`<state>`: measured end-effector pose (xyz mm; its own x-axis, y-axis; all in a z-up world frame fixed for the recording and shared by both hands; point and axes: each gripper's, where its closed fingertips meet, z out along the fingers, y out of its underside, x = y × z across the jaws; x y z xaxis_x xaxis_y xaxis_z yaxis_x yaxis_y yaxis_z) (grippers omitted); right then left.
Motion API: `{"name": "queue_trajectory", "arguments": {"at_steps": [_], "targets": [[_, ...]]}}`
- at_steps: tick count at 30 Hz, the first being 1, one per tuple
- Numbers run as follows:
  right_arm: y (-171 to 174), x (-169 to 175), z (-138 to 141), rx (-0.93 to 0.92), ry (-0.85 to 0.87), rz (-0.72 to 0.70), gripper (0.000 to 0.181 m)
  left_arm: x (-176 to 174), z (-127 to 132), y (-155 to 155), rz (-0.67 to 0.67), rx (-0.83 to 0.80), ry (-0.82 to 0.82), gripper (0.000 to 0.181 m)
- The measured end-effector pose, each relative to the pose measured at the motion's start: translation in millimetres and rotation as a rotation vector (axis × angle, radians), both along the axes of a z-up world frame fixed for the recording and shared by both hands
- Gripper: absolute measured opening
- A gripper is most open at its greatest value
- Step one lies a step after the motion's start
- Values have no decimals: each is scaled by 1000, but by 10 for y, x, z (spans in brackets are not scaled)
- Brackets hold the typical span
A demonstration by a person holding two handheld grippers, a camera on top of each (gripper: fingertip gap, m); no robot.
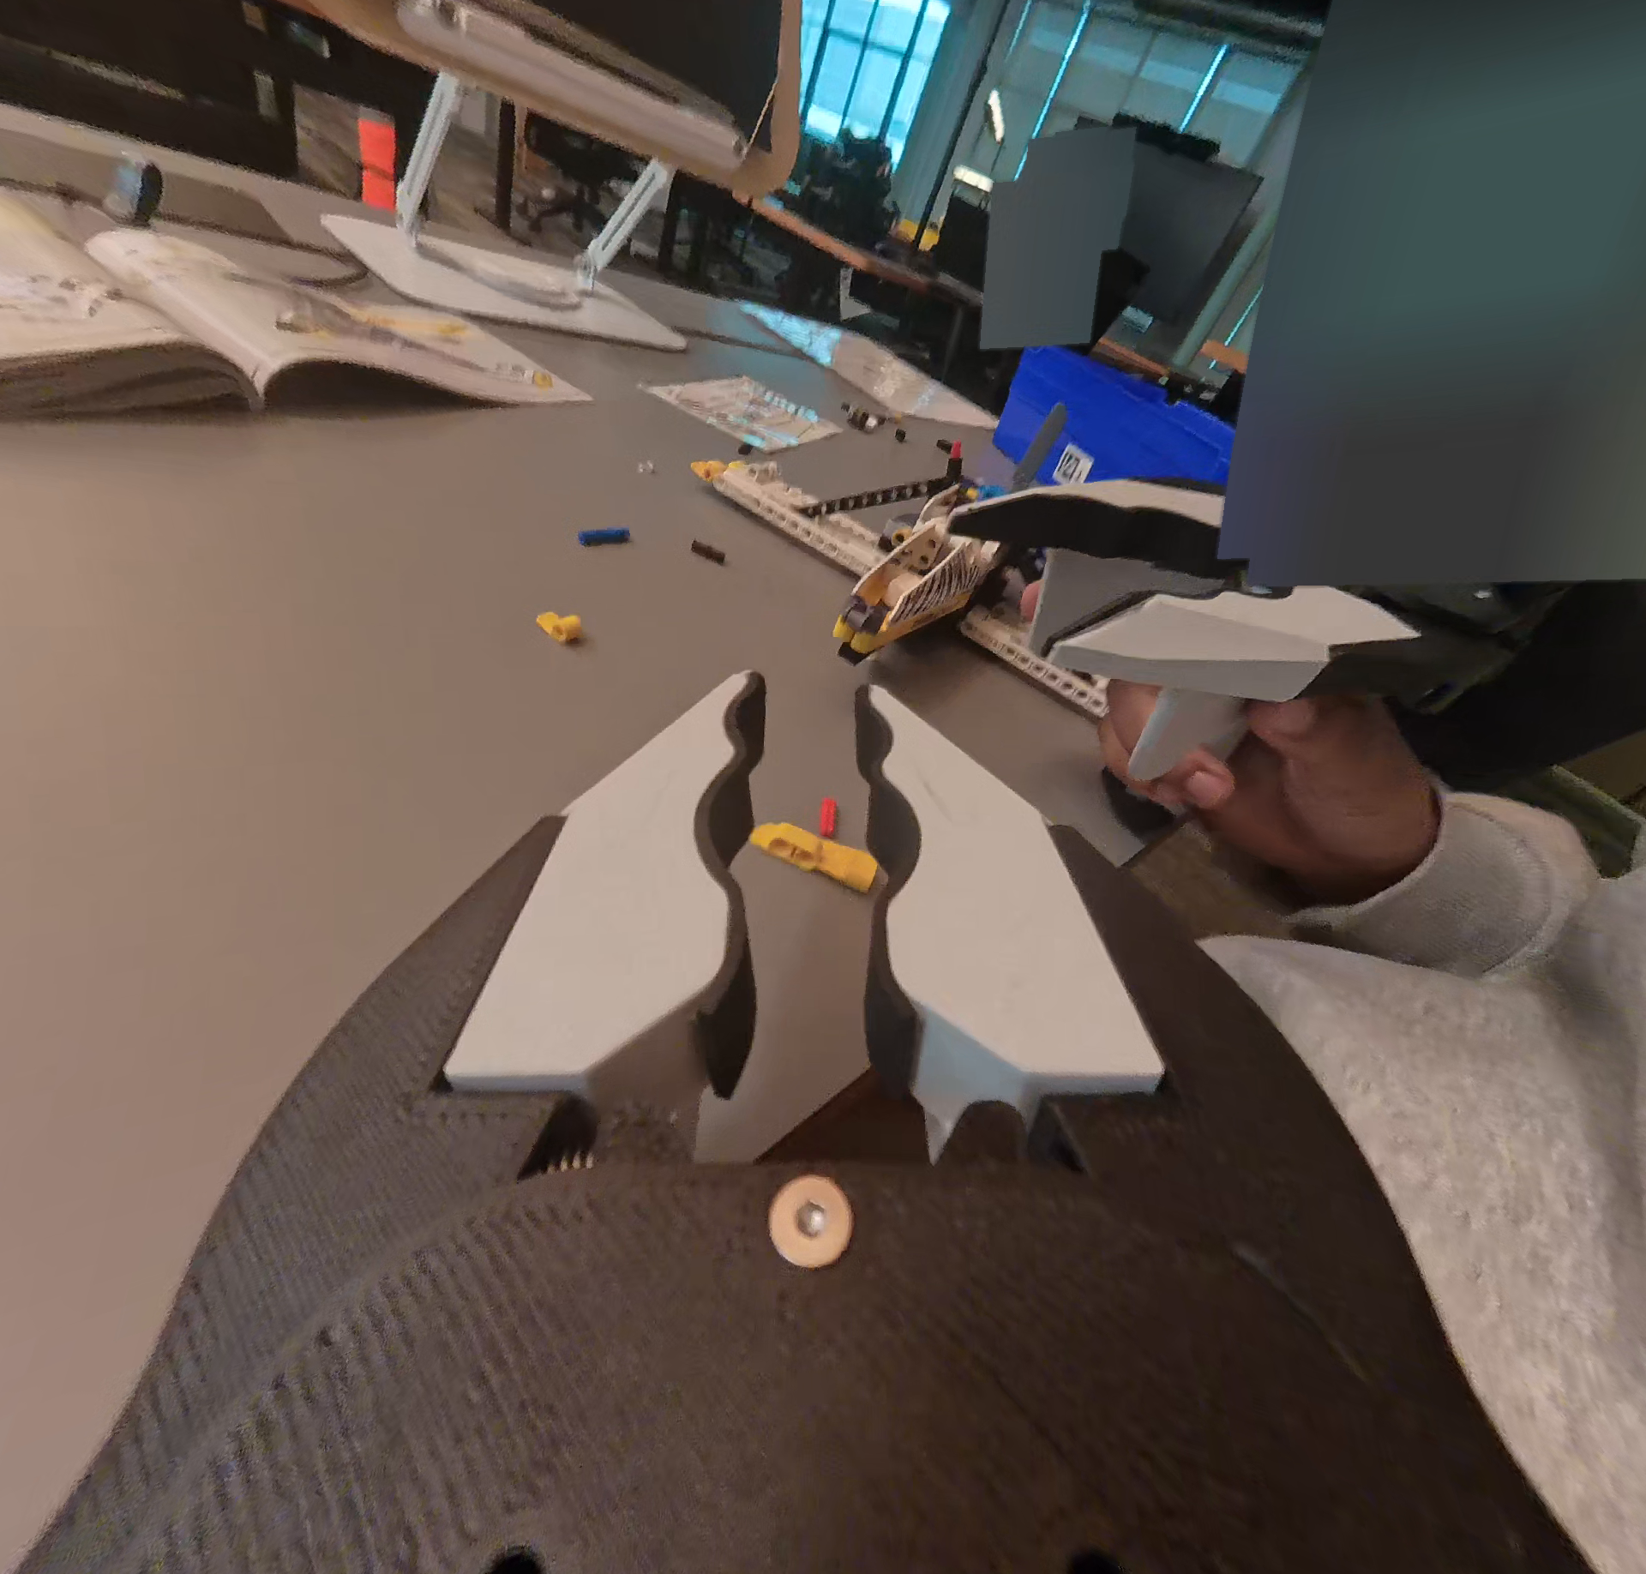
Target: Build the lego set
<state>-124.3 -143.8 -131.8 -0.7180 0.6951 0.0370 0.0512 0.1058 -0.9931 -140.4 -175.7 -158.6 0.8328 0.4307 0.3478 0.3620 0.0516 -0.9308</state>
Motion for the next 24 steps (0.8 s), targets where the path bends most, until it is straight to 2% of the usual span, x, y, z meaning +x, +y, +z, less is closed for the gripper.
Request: {"name": "queue_trajectory", "arguments": {"at_steps": [3,6,11,17,24], "targets": [[-12,47,-220,72,-157,42,60,-19,-168,-37,-5,-114,-42,6],[5,126,-421,134,-287,62,59,-18,-213,-57,-23,-110,-102,7],[25,177,-592,197,-345,21,57,37,-333,-26,-68,-155,-183,7],[-84,257,-858,266,-465,41,65,88,-427,20,-92,-195,-232,7],[-274,330,-877,300,-452,92,67,87,-420,28,-95,-180,-244,9]]}}
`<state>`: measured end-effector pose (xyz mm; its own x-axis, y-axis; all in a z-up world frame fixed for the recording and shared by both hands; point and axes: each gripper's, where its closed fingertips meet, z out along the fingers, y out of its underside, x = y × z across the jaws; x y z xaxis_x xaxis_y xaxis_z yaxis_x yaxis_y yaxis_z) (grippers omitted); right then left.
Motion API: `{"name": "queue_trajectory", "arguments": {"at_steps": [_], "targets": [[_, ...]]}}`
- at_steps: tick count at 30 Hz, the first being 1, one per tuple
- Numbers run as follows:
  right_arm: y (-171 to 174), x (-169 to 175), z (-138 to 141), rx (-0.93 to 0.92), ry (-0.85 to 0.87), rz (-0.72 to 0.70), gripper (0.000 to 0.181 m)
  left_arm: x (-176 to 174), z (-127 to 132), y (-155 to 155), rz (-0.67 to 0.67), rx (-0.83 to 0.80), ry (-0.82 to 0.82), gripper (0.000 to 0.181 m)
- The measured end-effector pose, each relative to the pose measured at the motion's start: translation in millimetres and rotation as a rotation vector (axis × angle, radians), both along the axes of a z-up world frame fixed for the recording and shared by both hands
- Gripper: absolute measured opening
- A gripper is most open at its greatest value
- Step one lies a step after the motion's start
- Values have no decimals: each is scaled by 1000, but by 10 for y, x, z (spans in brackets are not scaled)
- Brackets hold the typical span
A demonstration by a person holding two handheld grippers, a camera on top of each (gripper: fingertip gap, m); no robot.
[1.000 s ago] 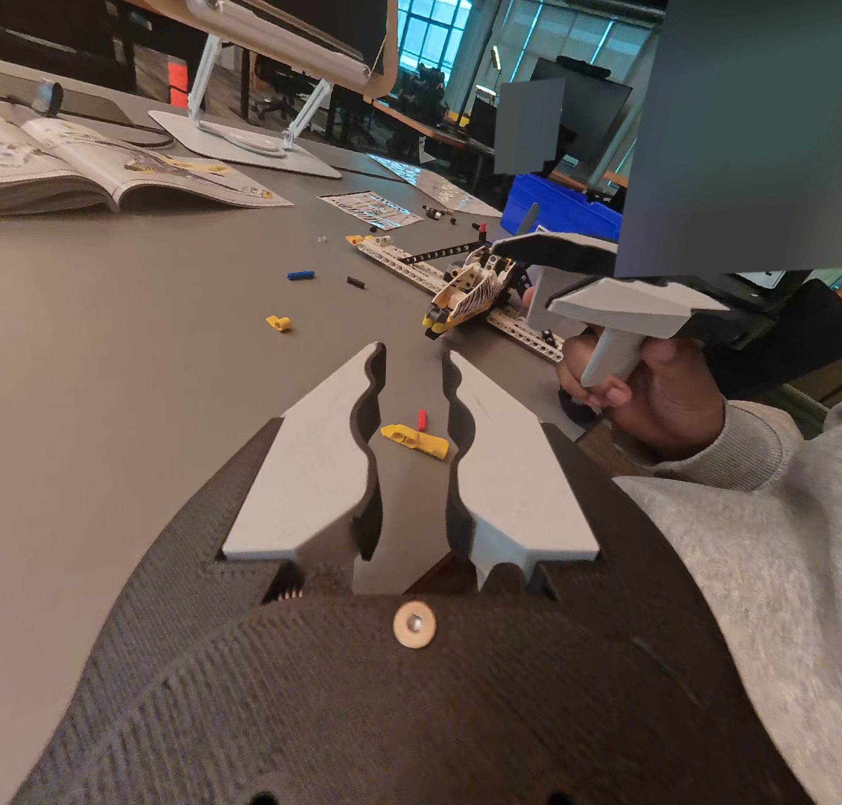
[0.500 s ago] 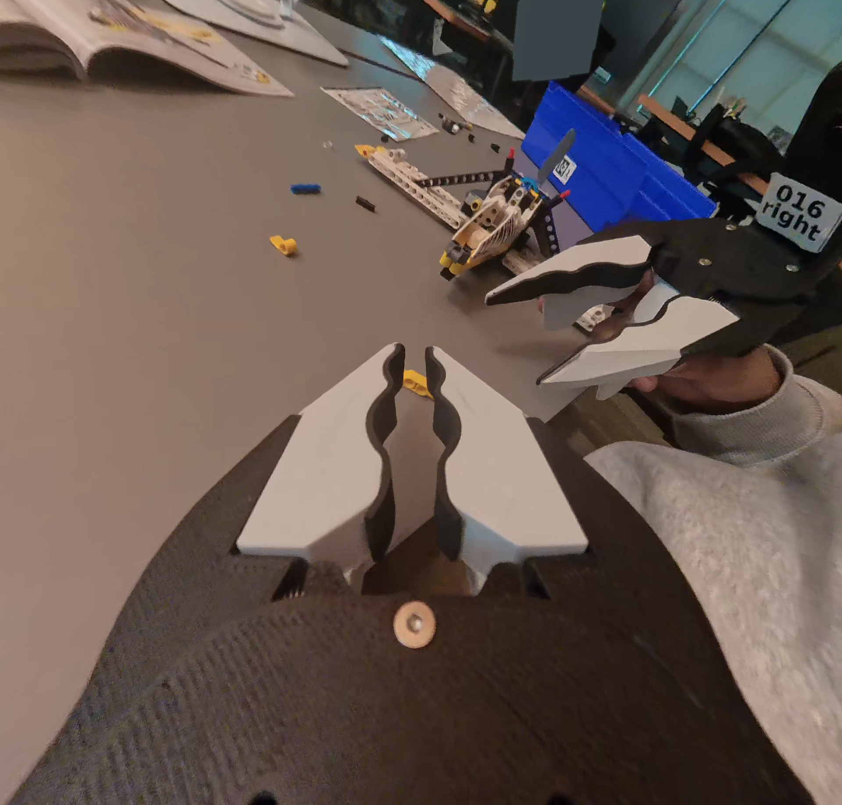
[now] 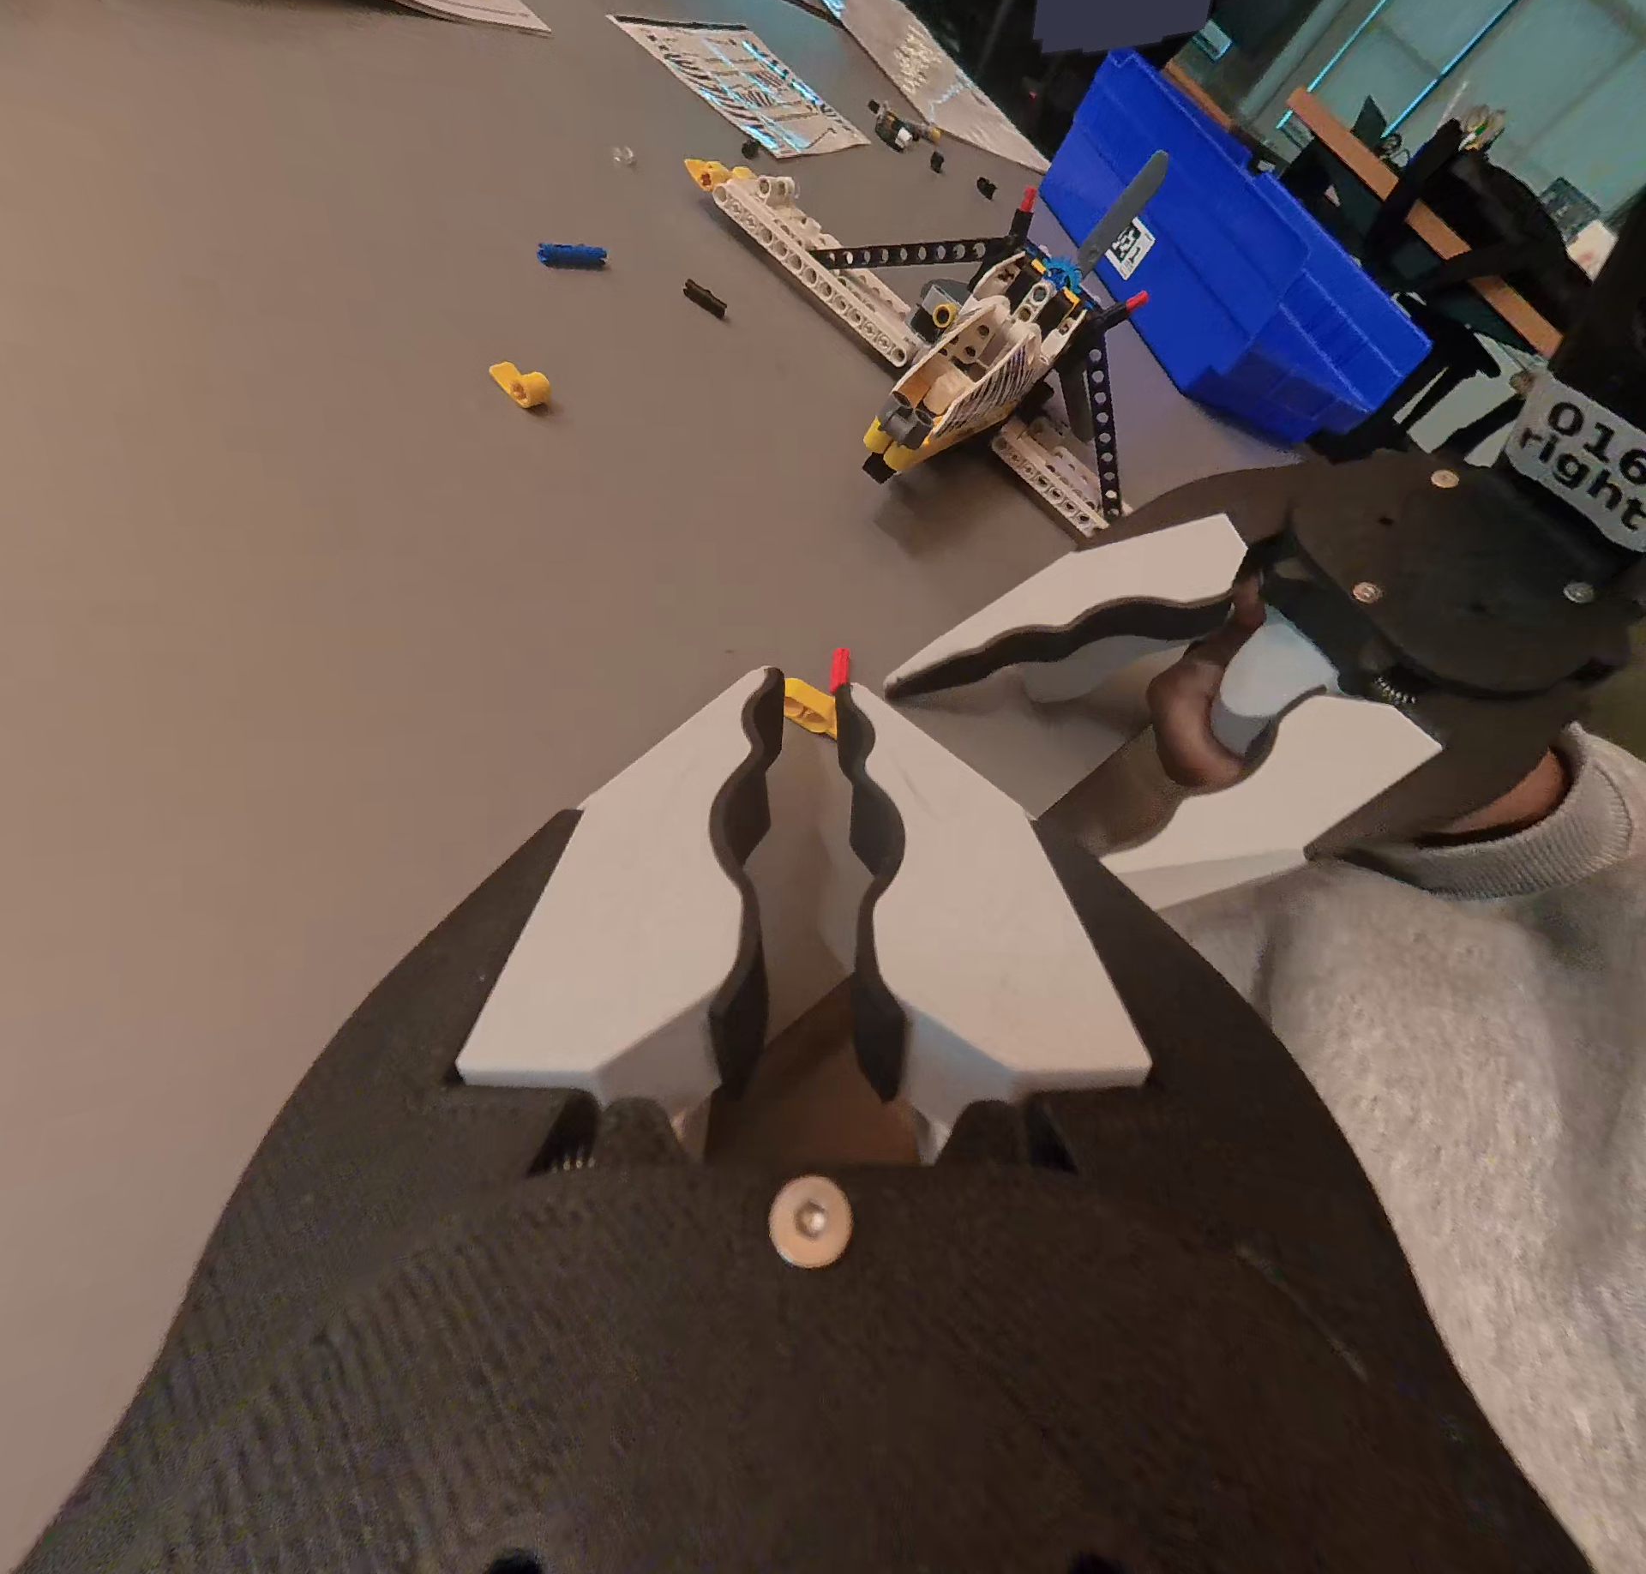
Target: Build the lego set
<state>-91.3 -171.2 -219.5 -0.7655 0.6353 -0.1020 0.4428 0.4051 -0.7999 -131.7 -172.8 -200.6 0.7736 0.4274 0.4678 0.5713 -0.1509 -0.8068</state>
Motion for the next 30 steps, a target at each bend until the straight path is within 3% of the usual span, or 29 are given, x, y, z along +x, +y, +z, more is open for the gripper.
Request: {"name": "queue_trajectory", "arguments": {"at_steps": [7,15,22,26,30], "targets": [[-62,8,20,-20,13,13,60,-156,138,-134,105,61,58,13],[-212,91,65,-91,-47,91,51,-151,124,-140,89,90,32,15],[-64,-105,175,13,114,55,51,-173,146,-172,91,144,10,16],[-158,-111,46,96,93,99,55,-161,157,-159,80,158,10,17],[-194,-106,-78,261,186,143,60,-171,175,-171,85,161,26,17]]}}
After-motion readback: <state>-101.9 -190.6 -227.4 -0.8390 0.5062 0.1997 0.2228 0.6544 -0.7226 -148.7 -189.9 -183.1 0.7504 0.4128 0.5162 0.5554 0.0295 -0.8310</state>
